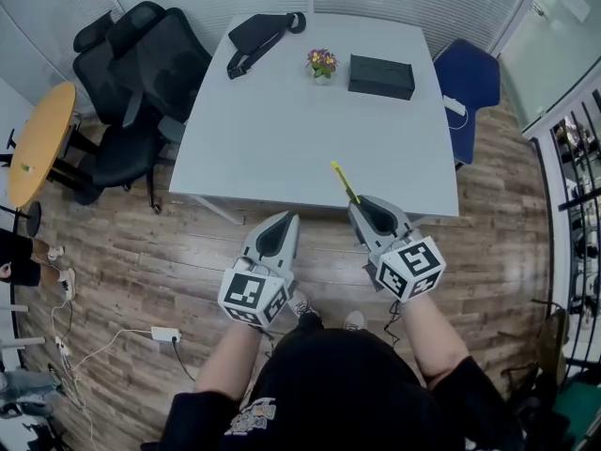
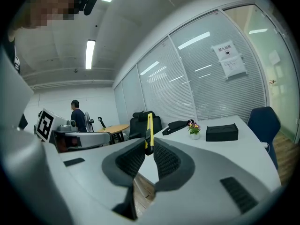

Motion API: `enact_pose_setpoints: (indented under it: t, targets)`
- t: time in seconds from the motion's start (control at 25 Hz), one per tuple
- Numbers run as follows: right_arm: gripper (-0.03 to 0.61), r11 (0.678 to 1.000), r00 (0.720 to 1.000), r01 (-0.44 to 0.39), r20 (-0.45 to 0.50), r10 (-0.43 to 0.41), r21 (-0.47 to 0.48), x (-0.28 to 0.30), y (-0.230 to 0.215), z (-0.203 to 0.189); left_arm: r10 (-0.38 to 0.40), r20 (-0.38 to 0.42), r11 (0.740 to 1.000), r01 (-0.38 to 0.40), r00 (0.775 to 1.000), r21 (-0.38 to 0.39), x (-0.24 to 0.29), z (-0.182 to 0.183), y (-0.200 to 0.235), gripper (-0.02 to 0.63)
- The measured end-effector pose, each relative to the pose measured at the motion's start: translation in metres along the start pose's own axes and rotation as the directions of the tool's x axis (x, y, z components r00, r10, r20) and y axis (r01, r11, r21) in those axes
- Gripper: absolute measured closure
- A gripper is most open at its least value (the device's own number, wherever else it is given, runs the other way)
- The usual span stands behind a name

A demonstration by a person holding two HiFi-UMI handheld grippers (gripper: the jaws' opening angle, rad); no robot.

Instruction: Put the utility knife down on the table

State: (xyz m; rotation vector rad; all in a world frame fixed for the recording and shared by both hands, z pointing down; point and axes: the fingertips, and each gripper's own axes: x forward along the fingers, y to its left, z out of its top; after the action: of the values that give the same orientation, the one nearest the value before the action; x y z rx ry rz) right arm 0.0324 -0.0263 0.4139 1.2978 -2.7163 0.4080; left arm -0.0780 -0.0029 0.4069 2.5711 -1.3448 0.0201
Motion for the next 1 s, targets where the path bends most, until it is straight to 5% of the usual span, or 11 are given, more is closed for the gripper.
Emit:
enact_pose_setpoints:
  t: [0.48, 1.0]
  targets:
    - [0.522, 0.999, 0.999, 0.050, 0.012, -0.050, -0.001, 0.041, 0.017, 0.006, -0.067, 0.000, 0.998, 0.067, 0.998, 0.007, -0.001, 0.008, 0.039, 0.609]
    - [0.522, 1.000, 1.000, 0.027, 0.001, -0.027, -0.004, 0.067, -0.005, 0.016, -0.041, -0.020, 0.999, 0.041, 0.999, 0.004, 0.014, 0.006, 0.050, 0.609]
